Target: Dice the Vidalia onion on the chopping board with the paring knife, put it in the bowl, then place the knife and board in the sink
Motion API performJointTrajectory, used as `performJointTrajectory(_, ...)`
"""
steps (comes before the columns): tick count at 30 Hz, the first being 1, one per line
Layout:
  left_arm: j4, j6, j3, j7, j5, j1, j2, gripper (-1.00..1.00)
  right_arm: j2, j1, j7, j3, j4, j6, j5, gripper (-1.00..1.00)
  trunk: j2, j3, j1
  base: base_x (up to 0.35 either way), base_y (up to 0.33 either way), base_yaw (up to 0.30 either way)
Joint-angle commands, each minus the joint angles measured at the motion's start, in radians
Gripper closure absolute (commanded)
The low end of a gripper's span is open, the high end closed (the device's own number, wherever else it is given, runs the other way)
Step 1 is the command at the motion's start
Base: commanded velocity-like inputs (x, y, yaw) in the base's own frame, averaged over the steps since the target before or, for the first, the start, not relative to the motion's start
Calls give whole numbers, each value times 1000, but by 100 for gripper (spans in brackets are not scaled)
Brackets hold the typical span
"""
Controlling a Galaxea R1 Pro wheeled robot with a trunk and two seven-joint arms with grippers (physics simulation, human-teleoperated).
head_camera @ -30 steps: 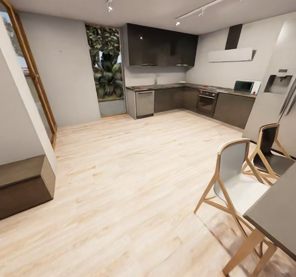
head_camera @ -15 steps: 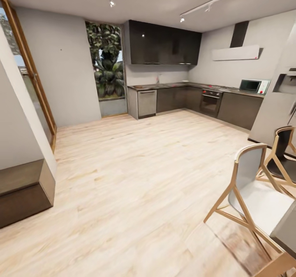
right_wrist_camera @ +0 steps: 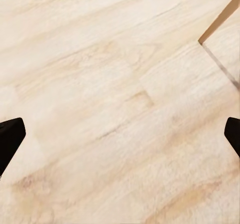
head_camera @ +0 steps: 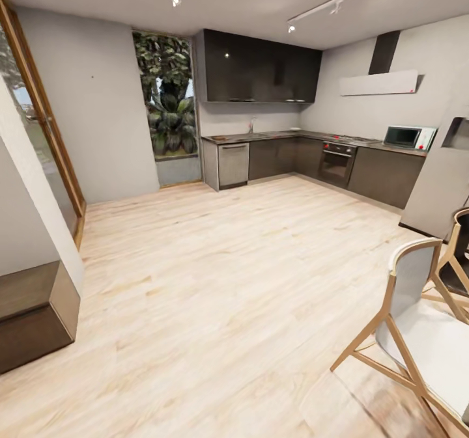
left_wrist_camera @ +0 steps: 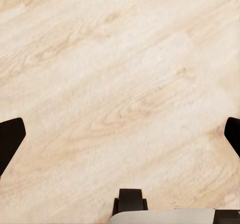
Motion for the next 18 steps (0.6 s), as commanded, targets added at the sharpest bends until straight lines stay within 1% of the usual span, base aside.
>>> performJointTrajectory(1,-1,-2,1,0,1,0,0,-100,-1,0,-1,1,0,-2,1,-100,0,-1,1,276,0,0)
performJointTrajectory(10,-1,-2,0,0,1,0,0,-100,-2,0,-1,0,0,-2,1,-100,0,-1,1,276,26,0)
performJointTrajectory(18,-2,-2,2,0,1,0,0,-100,-1,0,-1,2,0,-2,1,-100,0,-1,1,276,152,0)
